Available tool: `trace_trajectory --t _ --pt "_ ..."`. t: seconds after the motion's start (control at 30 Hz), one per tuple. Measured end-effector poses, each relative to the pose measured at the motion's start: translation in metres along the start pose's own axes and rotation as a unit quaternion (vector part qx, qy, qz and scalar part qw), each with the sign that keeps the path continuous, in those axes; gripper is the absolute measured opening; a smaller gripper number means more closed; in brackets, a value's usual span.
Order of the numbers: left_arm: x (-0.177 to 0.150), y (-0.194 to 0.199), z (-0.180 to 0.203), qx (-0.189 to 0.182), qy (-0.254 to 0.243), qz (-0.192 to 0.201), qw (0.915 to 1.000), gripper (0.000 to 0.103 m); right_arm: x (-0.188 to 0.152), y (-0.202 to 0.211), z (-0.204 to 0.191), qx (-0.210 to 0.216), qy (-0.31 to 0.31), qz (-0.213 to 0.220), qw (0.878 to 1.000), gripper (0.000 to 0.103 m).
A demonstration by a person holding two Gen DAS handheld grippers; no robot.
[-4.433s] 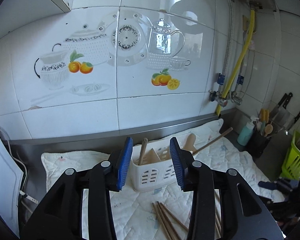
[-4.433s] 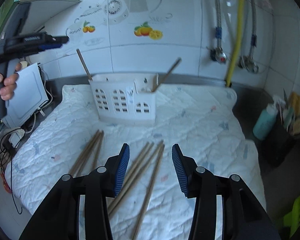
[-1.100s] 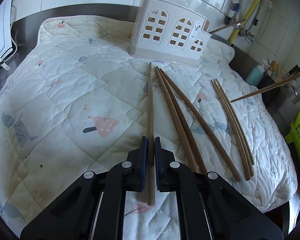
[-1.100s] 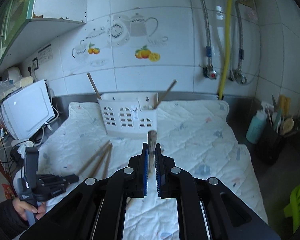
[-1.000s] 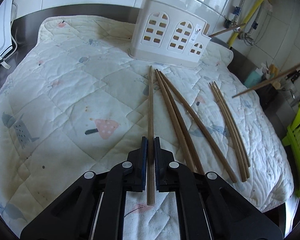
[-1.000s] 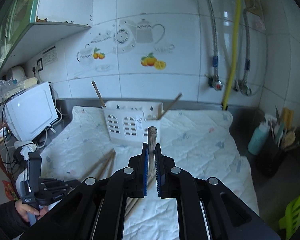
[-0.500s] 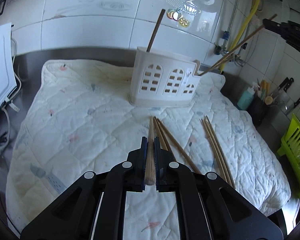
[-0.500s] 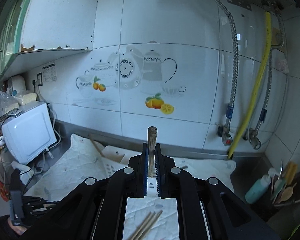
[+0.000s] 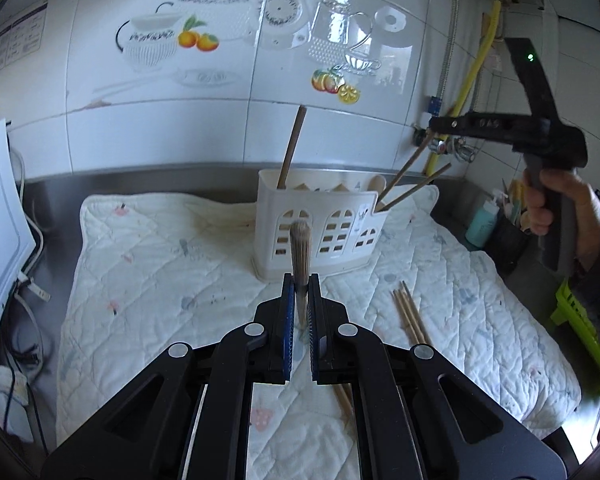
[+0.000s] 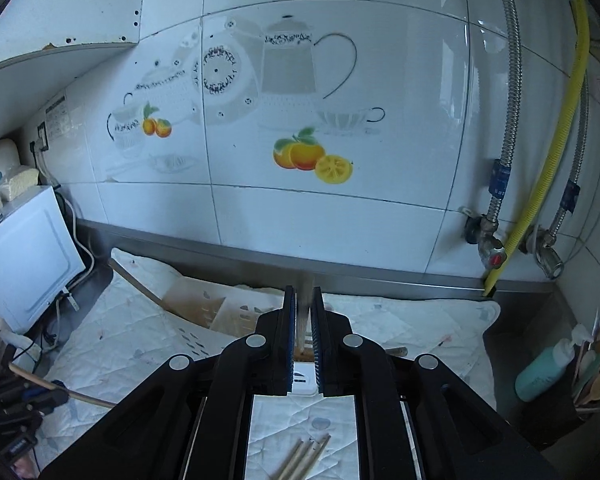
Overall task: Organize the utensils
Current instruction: 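Lower the chopstick into the white holder with the left gripper while the right gripper inserts its own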
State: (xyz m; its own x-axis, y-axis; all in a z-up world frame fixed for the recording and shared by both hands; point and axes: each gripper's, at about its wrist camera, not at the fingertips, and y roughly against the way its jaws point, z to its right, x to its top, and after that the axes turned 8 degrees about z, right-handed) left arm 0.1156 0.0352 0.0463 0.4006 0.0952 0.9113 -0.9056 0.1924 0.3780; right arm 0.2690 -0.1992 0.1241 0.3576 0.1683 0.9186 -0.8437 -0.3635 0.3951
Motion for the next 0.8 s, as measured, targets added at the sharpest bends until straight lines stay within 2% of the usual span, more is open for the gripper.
trace_trajectory --t 0.23,0.53,0.73,0.8 --pt "0.031 -0.001 0.015 -0.018 -0.017 0.018 0.9995 0.005 0.0 0.017 0.004 -0.003 0.001 0.02 1.0 0.027" --pt "0.096 -0.001 0.043 -0.036 -0.043 0.074 0.9956 0.005 -0.015 0.063 0.005 0.011 0.0 0.048 0.999 0.028" --pt "0.138 -0.011 0.046 -0.021 -0.047 0.112 0.9924 0.005 -0.039 0.086 0.008 0.027 -0.013 0.054 0.998 0.028" --pt "0.147 -0.018 0.044 -0.002 -0.051 0.122 0.9912 0.005 -0.05 0.091 0.008 0.029 -0.016 0.053 0.998 0.028"
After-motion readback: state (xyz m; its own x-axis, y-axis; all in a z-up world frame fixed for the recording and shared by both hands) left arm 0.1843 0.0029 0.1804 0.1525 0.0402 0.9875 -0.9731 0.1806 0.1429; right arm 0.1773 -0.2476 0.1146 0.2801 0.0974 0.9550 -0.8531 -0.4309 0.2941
